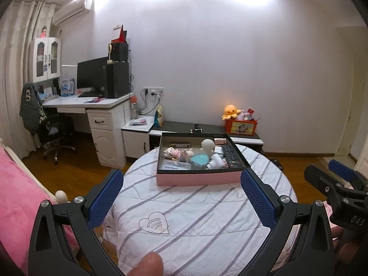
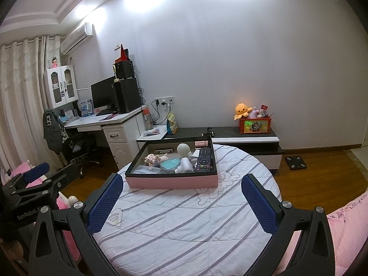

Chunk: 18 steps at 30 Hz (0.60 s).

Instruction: Organize rigid objects

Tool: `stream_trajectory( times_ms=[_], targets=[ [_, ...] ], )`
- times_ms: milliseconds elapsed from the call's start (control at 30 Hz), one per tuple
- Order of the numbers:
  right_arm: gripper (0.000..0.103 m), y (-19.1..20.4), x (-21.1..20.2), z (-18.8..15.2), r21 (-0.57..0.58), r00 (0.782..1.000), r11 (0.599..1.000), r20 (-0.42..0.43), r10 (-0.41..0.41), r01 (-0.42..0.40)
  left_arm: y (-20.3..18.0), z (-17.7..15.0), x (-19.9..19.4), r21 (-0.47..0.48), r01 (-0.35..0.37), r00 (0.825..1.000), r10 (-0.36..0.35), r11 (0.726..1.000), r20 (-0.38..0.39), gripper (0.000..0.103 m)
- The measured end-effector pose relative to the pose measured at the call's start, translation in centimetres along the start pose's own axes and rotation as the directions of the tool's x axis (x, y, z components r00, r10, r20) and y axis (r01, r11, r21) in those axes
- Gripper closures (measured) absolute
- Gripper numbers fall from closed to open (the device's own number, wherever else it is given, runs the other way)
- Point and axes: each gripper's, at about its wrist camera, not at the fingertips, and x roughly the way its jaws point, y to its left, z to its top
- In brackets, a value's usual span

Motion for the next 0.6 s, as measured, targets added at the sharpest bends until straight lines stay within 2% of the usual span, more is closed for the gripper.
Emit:
stream_trajectory(
  times_ms=[600],
  targets=[
    [0.0, -0.15, 0.11, 0.37, -0.004, 1.0, 1.0, -0.002, -0.015, 0.015, -0.75, -0.05, -0.47, 0.015, 0.063, 0.998, -0.063, 0.998, -0.001, 0.0]
  ],
)
